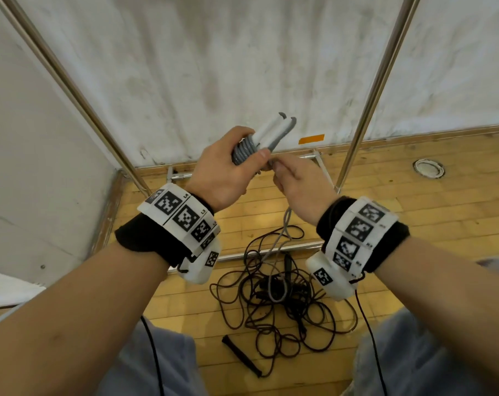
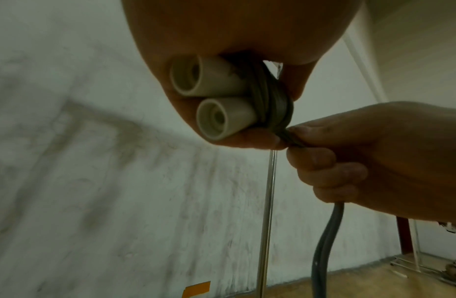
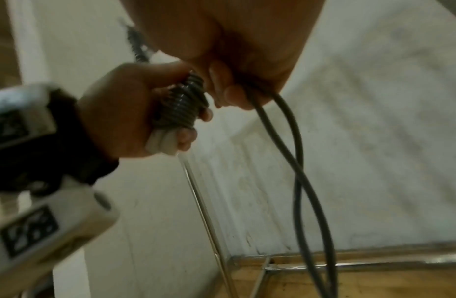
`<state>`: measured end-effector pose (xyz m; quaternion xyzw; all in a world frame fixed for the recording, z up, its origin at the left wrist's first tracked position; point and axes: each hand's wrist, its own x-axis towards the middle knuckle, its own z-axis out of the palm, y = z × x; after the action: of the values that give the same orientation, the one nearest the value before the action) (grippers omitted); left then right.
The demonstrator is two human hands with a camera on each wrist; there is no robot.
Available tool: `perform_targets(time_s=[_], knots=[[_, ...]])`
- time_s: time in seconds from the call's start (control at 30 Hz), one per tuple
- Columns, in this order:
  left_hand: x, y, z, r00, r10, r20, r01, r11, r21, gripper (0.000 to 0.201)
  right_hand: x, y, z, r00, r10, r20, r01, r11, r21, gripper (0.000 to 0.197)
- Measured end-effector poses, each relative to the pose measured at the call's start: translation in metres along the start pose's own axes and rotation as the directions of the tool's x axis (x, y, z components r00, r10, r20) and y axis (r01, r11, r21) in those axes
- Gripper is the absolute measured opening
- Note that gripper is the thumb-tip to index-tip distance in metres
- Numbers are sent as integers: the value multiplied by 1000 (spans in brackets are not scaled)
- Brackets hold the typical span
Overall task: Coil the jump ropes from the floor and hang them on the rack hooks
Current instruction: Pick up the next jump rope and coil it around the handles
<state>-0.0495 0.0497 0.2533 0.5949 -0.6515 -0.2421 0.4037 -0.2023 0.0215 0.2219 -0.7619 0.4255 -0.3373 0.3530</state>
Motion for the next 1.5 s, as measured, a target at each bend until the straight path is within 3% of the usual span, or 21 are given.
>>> perform_targets(time_s=[0.1, 0.2, 0.23, 0.3, 0.37, 0.43, 0.47, 0.67, 0.77, 0.87, 0.93, 1.13, 1.37, 1.5], knots=[[1, 1, 3, 999, -38, 20, 39, 998, -51, 31, -3, 5, 5, 999, -39, 10, 40, 975, -217, 18], [-3, 5, 9, 999, -16, 50, 17, 1000, -25, 20, 0, 11, 1, 999, -23, -48, -5, 848, -531, 23], [-4, 7, 11, 998, -11, 67, 11, 1000, -13, 19, 2, 11, -1, 998, 20, -67, -55, 830, -555, 22], [-5, 10, 16, 995, -14, 101, 17, 999, -30, 20, 7, 10, -1, 987, 149, -52, -157, 888, -433, 17], [-4, 11, 17, 994, -10, 108, 15, 999, -49, 20, 8, 11, 4, 960, 264, 89, -257, 963, -82, 13], [-1, 11, 14, 997, 8, 79, -7, 1000, -13, 17, 5, 10, 8, 933, 281, 226, -340, 892, 298, 17], [1, 11, 11, 998, 8, 65, -7, 1000, -8, 16, 4, 11, 9, 929, 266, 258, -352, 851, 389, 17], [12, 3, -10, 997, -75, 23, 76, 997, -32, 23, 7, 22, 4, 959, 236, 156, -268, 936, 229, 21], [16, -8, -20, 999, -27, -40, 32, 989, 147, 25, 3, 17, 10, 965, 236, 114, -254, 947, 197, 33], [20, -21, -27, 997, -4, -78, 31, 935, 353, 28, -1, 12, 12, 988, 147, 45, -144, 988, -49, 40], [20, -30, -28, 998, -9, -62, 37, 887, 461, 30, -3, 9, 10, 993, 98, 64, -89, 988, -127, 41], [18, -47, -19, 999, -51, 7, 39, 839, 543, 36, -6, -3, 9, 987, 0, 161, 54, 941, -333, 41], [12, -48, 4, 987, -22, 158, -79, 793, 604, 33, -10, -18, -4, 969, -76, 237, 159, 923, -352, 42], [11, -42, 12, 969, -90, 230, -61, 815, 576, 22, -8, -20, -13, 947, -52, 317, 185, 894, -408, 31]])
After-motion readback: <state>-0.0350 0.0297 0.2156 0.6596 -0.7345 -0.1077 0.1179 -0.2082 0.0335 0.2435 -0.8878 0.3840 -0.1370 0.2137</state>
